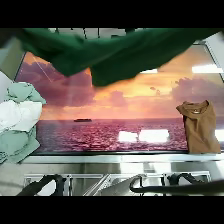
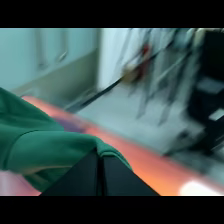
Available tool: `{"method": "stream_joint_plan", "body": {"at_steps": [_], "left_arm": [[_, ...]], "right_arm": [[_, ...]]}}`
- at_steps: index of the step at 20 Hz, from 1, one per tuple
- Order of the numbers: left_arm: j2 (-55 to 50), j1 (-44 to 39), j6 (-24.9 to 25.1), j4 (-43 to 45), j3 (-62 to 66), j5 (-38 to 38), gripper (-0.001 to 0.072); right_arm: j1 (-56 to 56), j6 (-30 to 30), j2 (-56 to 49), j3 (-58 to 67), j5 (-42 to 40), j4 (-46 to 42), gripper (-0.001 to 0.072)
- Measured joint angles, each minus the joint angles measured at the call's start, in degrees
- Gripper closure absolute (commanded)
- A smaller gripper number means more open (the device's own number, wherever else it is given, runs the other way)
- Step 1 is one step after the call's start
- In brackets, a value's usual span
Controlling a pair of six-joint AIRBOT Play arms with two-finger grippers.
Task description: Fold the shirts.
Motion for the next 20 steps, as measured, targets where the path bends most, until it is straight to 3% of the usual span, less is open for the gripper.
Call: {"method": "stream_joint_plan", "body": {"at_steps": [5, 9, 15, 20], "left_arm": [[15.8, 11.7, -0.3, 2.0, -6.5, 0.6, 0.0695], [18.5, 15.3, -0.3, 3.0, -15.3, -0.2, 0.0695], [9.8, 14.1, -0.4, 3.5, -33.8, -3.5, 0.0695], [-4.7, 6.5, 2.9, 3.3, -49.9, 6.4, 0.0695]], "right_arm": [[-3.5, -0.2, 12.7, 3.0, -8.8, -11.0, 0.0692], [-4.1, 2.3, 12.8, 3.2, -9.9, -15.7, 0.0693], [-4.2, 4.9, -1.0, -4.0, 1.2, -6.5, 0.0693], [-3.5, 2.8, -15.4, -19.3, 9.3, 1.1, 0.0692]]}}
